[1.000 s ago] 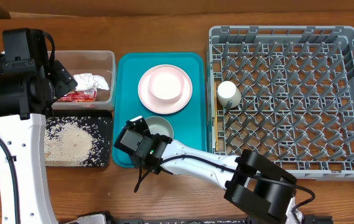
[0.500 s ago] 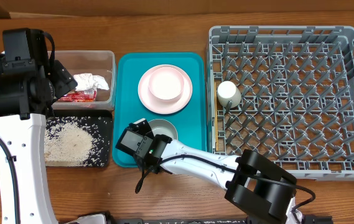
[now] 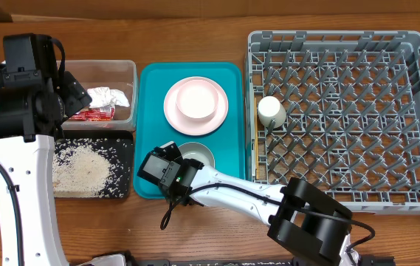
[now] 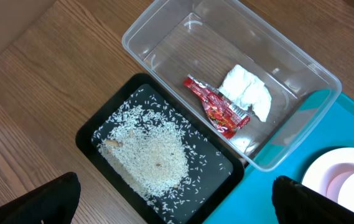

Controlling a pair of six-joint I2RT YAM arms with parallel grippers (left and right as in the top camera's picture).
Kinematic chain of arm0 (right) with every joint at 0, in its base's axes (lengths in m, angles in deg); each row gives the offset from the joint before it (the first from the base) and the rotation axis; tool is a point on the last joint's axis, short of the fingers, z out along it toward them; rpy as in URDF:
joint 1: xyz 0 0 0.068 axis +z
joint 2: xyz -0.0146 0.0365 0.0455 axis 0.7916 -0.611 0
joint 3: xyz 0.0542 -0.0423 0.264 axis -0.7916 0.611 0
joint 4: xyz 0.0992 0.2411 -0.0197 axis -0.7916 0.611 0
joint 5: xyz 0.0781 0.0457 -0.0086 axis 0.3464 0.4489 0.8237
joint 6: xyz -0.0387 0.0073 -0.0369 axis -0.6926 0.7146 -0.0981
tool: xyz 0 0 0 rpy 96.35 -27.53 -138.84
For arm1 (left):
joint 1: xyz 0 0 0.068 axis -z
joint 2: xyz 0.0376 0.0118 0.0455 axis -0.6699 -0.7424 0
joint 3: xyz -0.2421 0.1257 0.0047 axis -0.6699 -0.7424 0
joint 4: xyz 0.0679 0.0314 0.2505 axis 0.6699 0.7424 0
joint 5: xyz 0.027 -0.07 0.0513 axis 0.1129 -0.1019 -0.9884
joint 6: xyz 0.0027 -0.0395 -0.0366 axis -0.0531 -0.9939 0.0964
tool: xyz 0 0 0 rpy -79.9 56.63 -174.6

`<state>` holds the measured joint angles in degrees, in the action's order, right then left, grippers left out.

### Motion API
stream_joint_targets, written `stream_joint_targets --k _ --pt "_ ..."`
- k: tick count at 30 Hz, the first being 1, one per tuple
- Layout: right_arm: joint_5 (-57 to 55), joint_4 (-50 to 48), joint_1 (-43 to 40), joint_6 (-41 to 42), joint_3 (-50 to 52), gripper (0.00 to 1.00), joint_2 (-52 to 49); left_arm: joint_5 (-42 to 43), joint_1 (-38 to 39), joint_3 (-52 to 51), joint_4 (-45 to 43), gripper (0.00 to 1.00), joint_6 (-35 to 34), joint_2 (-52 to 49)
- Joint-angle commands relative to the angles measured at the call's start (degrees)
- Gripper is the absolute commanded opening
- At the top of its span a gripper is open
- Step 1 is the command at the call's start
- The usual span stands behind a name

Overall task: Sort waste into correct bins and load items into the dishwasher
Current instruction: 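Lower the right gripper and grasp the small white bowl's rim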

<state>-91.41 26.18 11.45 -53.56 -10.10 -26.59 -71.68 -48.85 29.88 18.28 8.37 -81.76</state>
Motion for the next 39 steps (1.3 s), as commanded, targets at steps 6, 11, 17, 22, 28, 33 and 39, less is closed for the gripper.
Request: stream_joint_targets --k 6,11,17,22,28,33,39 --pt "-0.81 -0.79 -0.15 -3.48 -1.81 0.24 2.95 0.07 0.07 0.92 0.0 1.0 0.5 0.15" --pt "-0.81 -1.05 -0.15 -5.4 -1.99 0.24 3.48 0.07 0.07 0.92 0.0 1.0 0.5 0.15" --pt "-0.76 -0.76 -0.15 -6.45 -1.99 0.24 3.58 0.07 0.07 0.92 -0.02 1.0 0.5 0.15" --pt "-0.61 -0.55 -0.15 -6.45 -1.99 0.21 3.58 0.07 0.07 0.92 -0.02 1.0 0.52 0.15" --pt "-0.59 0.33 -0.15 -6.43 -1.95 0.23 3.58 0.07 0.07 0.92 -0.02 1.0 0.52 0.15" --pt "-0.61 0.72 -0.15 -6.43 -1.86 0.24 3.56 0.07 0.07 0.92 0.0 1.0 0.5 0.15" --pt "-0.61 1.55 -0.15 -6.43 -1.81 0.23 3.56 0.07 0.07 0.92 -0.02 1.0 0.5 0.15"
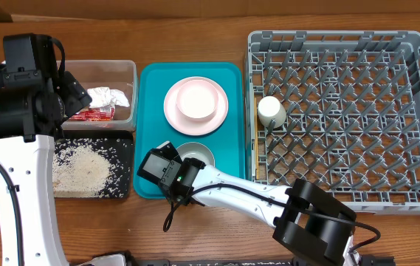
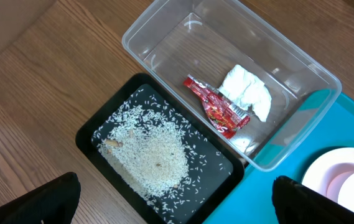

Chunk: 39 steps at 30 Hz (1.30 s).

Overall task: Sort waste into correct bins and load items into the dishwasher
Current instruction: 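Lower the right gripper and grasp the small white bowl's rim, then lift the small bowl and carry it right into the dish rack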

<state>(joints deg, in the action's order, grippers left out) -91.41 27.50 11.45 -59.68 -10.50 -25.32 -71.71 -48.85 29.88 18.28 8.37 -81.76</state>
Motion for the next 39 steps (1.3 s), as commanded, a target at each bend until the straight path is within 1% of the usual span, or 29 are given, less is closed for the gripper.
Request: stream_joint_targets --k 1,5,6,8,16,17,20,23,26,29,32,35,39 --pt "-0.61 0.31 -0.15 -0.31 -1.38 0.23 2.25 0.09 0.07 0.92 0.0 1.0 0.5 0.13" --pt "-0.61 -0.17 -0.15 -0.31 -0.24 0.23 2.19 0.09 0.07 0.92 -0.02 1.0 0.5 0.15" --pt "-0.61 -0.17 -0.15 -0.31 -0.07 0.2 2.19 0.09 0.07 0.92 -0.02 1.0 0.5 0.13" --pt "-0.61 -0.17 -0.15 -0.31 0.07 0.19 2.19 0.09 0.07 0.92 0.0 1.0 0.5 0.13" --pt "-0.61 -0.17 -0.15 -0.31 0.07 0.19 2.19 0.09 0.07 0.92 0.0 1.0 0.52 0.13" --pt "-0.61 -0.17 -0.15 -0.31 0.07 0.18 2.19 0.09 0.07 0.92 -0.02 1.0 0.5 0.13" --pt "-0.52 -0.17 -0.15 -0.24 0.07 0.04 2.19 0.09 0.07 0.92 0.0 1.0 0.5 0.13" --pt "0.79 0.61 -0.15 0.13 -1.36 0.04 3.41 0.09 0.07 0.92 -0.02 1.0 0.5 0.13" --pt "0.94 4.28 -0.15 0.72 -6.08 0.04 8.15 0.09 0.07 0.92 0.0 1.0 0.5 0.13" --pt "0.94 7.06 -1.05 3.48 -10.62 0.04 14.45 0.09 0.07 0.92 -0.02 1.0 0.52 0.13" --pt "2.34 7.61 -3.74 6.71 -12.0 0.04 22.67 0.09 0.07 0.92 0.0 1.0 0.5 0.13" --pt "10.21 9.14 -9.03 6.8 -11.98 0.04 30.14 0.09 0.07 0.92 -0.02 1.0 0.5 0.13" --pt "21.4 15.87 -19.08 4.94 -11.98 0.04 37.57 0.09 0.07 0.92 -0.02 1.0 0.5 0.13"
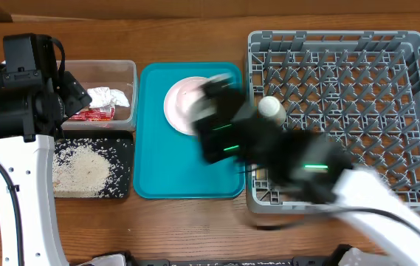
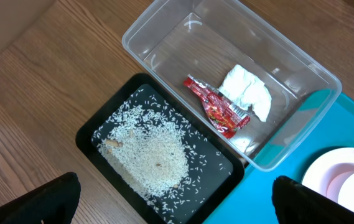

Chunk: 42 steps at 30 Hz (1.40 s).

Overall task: Sort waste into correct bins and load items into the dishwasher
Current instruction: 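Lift the small bowl and carry it right into the dish rack, then lower the small bowl into the rack and open the right gripper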

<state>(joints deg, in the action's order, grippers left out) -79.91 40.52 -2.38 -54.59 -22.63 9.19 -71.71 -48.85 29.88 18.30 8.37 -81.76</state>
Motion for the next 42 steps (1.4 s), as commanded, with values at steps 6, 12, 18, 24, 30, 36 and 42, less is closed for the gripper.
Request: stream_joint_targets --k 6,12,18,24,30,36,42 --pt "31.58 8.68 -23.47 -7.89 0.83 0.04 8.24 0.09 0.07 0.92 -0.04 1.0 0.5 0.13" --pt "60.02 5.09 -40.37 -13.4 6.36 0.04 8.28 0.09 0.07 0.92 -0.02 1.0 0.5 0.13" --pt "80.02 -2.4 -53.11 -17.64 19.96 0.04 7.98 0.09 0.07 0.92 -0.02 1.0 0.52 0.13" --pt "88.08 -7.3 -58.99 -23.5 35.95 0.04 7.96 0.09 0.04 0.92 -0.04 1.0 0.52 0.13" --pt "89.77 -17.29 -59.67 -23.41 48.43 0.04 7.72 0.09 0.07 0.92 -0.04 1.0 0.52 0.13" --pt "89.53 -22.01 -59.67 -23.43 52.28 0.04 5.97 0.09 0.07 0.92 -0.04 1.0 0.52 0.13" --pt "86.01 -22.08 -59.67 -23.47 52.35 0.04 3.41 0.09 0.07 0.92 -0.04 1.0 0.52 0.13"
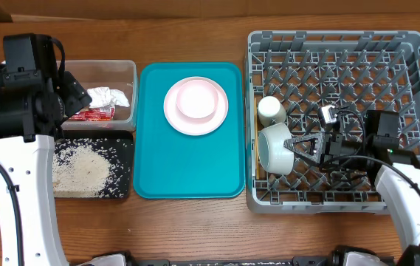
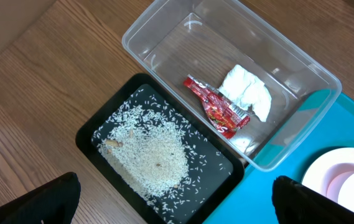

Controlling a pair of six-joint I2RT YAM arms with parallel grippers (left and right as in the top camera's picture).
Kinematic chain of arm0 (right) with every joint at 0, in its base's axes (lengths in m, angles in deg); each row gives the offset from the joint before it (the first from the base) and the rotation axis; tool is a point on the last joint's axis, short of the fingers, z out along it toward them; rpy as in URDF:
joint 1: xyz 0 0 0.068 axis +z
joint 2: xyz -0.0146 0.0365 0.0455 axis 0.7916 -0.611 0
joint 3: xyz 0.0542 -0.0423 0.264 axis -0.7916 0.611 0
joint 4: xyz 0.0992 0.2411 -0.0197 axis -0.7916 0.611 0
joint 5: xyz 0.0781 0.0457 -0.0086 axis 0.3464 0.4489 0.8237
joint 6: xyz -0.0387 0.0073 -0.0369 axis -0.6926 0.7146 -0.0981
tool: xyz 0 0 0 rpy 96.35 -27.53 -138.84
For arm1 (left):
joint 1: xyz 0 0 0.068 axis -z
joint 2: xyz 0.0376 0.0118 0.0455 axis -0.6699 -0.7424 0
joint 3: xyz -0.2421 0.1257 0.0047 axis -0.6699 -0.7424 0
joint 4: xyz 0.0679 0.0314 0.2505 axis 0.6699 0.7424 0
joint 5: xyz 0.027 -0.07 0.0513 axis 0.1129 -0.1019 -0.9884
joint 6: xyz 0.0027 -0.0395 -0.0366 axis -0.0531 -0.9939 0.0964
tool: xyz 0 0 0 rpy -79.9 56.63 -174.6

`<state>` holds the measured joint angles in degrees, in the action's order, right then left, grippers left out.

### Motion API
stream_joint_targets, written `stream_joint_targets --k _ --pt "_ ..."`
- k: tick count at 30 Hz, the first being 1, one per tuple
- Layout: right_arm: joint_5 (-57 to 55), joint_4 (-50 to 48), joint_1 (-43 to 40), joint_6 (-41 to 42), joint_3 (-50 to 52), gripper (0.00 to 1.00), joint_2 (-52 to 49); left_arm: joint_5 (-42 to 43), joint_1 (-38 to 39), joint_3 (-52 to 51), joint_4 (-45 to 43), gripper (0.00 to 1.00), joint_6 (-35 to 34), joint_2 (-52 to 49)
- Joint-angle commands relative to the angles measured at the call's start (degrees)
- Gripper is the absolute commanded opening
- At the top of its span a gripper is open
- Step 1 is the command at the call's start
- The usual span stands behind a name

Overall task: Sort waste into correct bins and load items into the dishwasher
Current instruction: 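Lower the small bowl into the rack and open the right gripper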

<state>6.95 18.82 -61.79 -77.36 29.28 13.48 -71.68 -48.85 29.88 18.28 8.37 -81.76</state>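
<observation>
A pale green bowl point(image 1: 274, 150) stands on edge in the left part of the grey dish rack point(image 1: 387, 193), just in front of a white cup point(image 1: 270, 109). My right gripper point(image 1: 299, 145) is low over the rack directly right of the bowl, with its fingers spread in a V and nothing between them. A pink plate with a pink bowl on it point(image 1: 195, 104) sits at the back of the teal tray point(image 1: 187, 170). My left gripper point(image 2: 177, 202) hangs open high over the black tray of rice point(image 2: 158, 149); only its two dark fingertips point(image 2: 46, 199) show.
A clear plastic bin point(image 2: 226, 74) behind the rice tray holds a red wrapper point(image 2: 217, 109) and a crumpled white napkin point(image 2: 246, 92). The left arm's body point(image 1: 25, 96) covers the bin's left end in the overhead view. Wooden table point(image 1: 195, 229) lies all round.
The right arm was a blur over the tray and the rack's left edge. It now reaches in from the right, gripper open, and the green bowl stands in the rack. The left arm is unchanged.
My right gripper was at the green bowl on the front of the teal tray for the first two moments. Then the bowl was gone from the tray and the arm was blurred. Now the bowl stands in the rack beside the open gripper. The left arm never moved.
</observation>
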Motion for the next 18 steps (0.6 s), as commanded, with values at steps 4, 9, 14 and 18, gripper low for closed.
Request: stream_joint_targets --k 4,9,14,18 --pt "-2.93 -0.48 -0.28 -0.68 0.7 0.04 -1.6 0.07 0.07 0.92 -0.02 1.0 0.52 0.13" --pt "-2.91 -0.59 -1.14 -0.63 0.72 0.04 -1.64 0.07 0.07 0.92 0.0 1.0 0.5 0.13" --pt "2.97 -0.17 -1.14 -0.46 0.81 0.04 -1.64 0.07 0.07 0.92 0.0 1.0 0.52 0.13" --pt "2.91 -0.07 -1.11 -0.37 0.81 0.04 -1.66 0.07 0.07 0.92 0.0 1.0 0.5 0.13"
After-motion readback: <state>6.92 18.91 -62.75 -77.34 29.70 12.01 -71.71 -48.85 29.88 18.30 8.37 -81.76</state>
